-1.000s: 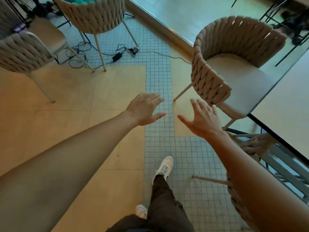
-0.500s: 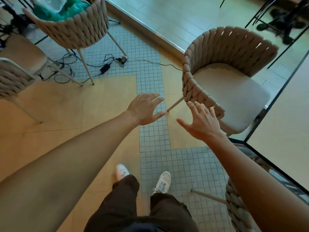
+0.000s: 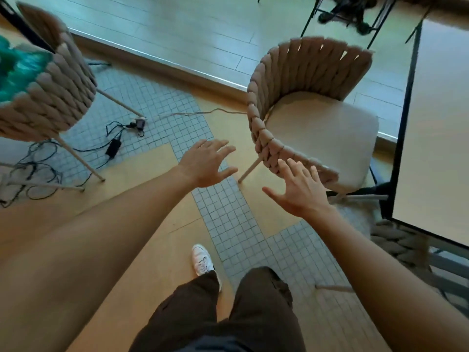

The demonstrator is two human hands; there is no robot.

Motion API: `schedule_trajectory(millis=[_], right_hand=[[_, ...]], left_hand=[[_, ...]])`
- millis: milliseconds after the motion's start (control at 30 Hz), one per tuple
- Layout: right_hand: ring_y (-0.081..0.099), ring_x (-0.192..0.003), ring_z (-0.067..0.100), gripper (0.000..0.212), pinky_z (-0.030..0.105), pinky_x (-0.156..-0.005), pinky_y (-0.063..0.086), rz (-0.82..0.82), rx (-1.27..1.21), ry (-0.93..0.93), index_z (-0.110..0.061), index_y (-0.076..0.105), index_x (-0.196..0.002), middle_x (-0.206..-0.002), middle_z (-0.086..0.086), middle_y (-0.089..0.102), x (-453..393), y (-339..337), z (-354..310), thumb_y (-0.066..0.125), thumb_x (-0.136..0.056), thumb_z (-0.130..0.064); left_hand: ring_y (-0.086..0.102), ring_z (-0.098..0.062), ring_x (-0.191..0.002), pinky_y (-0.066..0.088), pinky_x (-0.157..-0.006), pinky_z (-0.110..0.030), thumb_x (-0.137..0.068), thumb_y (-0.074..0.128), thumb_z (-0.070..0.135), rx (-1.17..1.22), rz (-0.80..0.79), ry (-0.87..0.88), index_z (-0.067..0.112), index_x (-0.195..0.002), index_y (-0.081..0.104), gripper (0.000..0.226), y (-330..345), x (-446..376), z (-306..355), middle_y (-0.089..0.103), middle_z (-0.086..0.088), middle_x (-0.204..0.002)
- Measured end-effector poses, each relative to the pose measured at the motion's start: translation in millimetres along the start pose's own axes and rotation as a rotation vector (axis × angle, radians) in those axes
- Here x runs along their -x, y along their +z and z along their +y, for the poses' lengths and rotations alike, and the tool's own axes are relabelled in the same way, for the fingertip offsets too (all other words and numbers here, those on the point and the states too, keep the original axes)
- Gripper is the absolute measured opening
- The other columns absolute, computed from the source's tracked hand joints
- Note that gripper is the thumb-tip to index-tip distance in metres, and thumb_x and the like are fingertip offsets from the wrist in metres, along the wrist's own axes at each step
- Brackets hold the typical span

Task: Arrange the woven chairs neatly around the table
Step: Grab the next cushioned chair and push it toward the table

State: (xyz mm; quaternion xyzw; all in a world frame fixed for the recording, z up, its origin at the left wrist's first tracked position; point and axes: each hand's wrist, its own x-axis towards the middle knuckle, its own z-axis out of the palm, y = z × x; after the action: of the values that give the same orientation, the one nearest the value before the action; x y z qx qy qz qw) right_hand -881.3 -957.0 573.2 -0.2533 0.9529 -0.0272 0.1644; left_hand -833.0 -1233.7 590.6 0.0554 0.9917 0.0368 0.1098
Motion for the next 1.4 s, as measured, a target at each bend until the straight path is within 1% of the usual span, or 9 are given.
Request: schedule_trajectory(millis=[267, 467, 567, 700, 1000, 1100, 1233, 1333, 1400], right_hand=[[0.018, -0.154, 0.028, 0.098, 0.054, -0.125, 0.006, 0.029, -0.115, 0.131, -0.023, 0.015, -0.162, -0.168, 0.009, 0.021, -30.3, 3.3, -20.5, 0.03, -0.087, -0.084], [0.019, -0.153, 0.027, 0.096, 0.054, -0.125, 0.008, 0.028, -0.147, 0.177, -0.021, 0.016, -0.161, -0.166, 0.008, 0.024, -70.8, 7.2, -2.6, 0.032, -0.087, -0.081], [0.025, -0.15, 0.031, 0.091, 0.054, -0.123, 0.013, 0.03, -0.149, 0.204, -0.021, 0.021, -0.157, -0.163, 0.012, 0.03, -91.4, 9.6, 7.4, 0.038, -0.089, -0.079], [0.021, -0.153, 0.033, 0.095, 0.057, -0.123, 0.012, -0.022, -0.188, 0.224, -0.02, 0.015, -0.161, -0.166, 0.014, 0.024, -119.9, 17.1, 12.8, 0.038, -0.089, -0.078], [0.019, -0.153, 0.031, 0.097, 0.056, -0.124, 0.013, -0.05, -0.308, 0.313, -0.019, 0.009, -0.162, -0.165, 0.013, 0.025, -172.1, 29.9, 5.5, 0.046, -0.091, -0.074], [0.028, -0.15, 0.031, 0.095, 0.056, -0.123, 0.015, -0.071, -0.337, 0.369, -0.018, 0.011, -0.162, -0.161, 0.013, 0.035, -189.1, 33.7, -4.0, 0.046, -0.092, -0.072], [0.051, -0.132, 0.03, 0.09, 0.054, -0.119, 0.025, -0.093, -0.318, 0.489, -0.017, 0.022, -0.16, -0.138, 0.012, 0.06, -215.4, 38.1, -17.6, 0.045, -0.092, -0.071], [0.062, -0.116, 0.028, 0.075, 0.047, -0.106, 0.038, -0.073, -0.27, 0.608, -0.02, 0.048, -0.144, -0.123, 0.007, 0.069, -236.0, 45.0, -28.1, 0.051, -0.088, -0.07], [0.067, -0.1, 0.027, 0.06, 0.042, -0.09, 0.044, -0.045, -0.228, 0.665, -0.024, 0.062, -0.12, -0.109, 0.001, 0.072, -247.8, 48.7, -29.9, 0.055, -0.083, -0.071]], left_hand=[[0.037, -0.026, -0.145, 0.026, -0.12, -0.045, -0.096, 0.035, 0.069, -0.078, -0.094, 0.177, 0.025, -0.154, 0.034, 0.073, -2.0, -54.9, -47.4, 0.038, -0.006, -0.159], [0.038, -0.026, -0.144, 0.03, -0.119, -0.046, -0.096, 0.037, 0.07, -0.082, -0.122, 0.199, 0.025, -0.154, 0.035, 0.073, -1.8, -116.2, -61.6, 0.039, -0.005, -0.159], [0.037, -0.027, -0.145, 0.03, -0.118, -0.046, -0.096, 0.042, 0.066, -0.089, -0.153, 0.24, 0.024, -0.154, 0.036, 0.072, -0.9, -148.1, -61.6, 0.037, -0.007, -0.16], [0.034, -0.03, -0.146, 0.032, -0.117, -0.047, -0.096, 0.052, 0.059, -0.076, -0.107, 0.284, 0.021, -0.153, 0.037, 0.071, 2.4, -179.8, -58.6, 0.031, -0.01, -0.162], [0.011, -0.028, -0.155, 0.009, -0.126, -0.046, -0.094, 0.056, 0.055, -0.235, -0.217, 0.569, 0.024, -0.157, 0.028, 0.076, 23.3, -261.1, -59.4, 0.018, -0.008, -0.168], [0.018, -0.029, -0.153, 0.007, -0.125, -0.05, -0.09, 0.056, 0.061, -0.369, -0.267, 0.659, 0.026, -0.153, 0.034, 0.076, 28.2, -293.3, -66.6, 0.032, -0.006, -0.162], [0.032, -0.026, -0.147, 0.012, -0.123, -0.051, -0.087, 0.055, 0.068, -0.559, -0.322, 0.805, 0.03, -0.151, 0.033, 0.078, 32.4, -339.5, -73.1, 0.046, -0.001, -0.153], [0.048, -0.021, -0.136, 0.028, -0.116, -0.045, -0.081, 0.054, 0.078, -0.604, -0.362, 0.943, 0.033, -0.146, 0.04, 0.08, 41.0, -371.4, -70.9, 0.056, 0.003, -0.143], [0.062, -0.02, -0.118, 0.047, -0.099, -0.041, -0.078, 0.053, 0.082, -0.557, -0.334, 1.058, 0.035, -0.137, 0.05, 0.076, 50.4, -385.9, -71.5, 0.066, 0.007, -0.128]])
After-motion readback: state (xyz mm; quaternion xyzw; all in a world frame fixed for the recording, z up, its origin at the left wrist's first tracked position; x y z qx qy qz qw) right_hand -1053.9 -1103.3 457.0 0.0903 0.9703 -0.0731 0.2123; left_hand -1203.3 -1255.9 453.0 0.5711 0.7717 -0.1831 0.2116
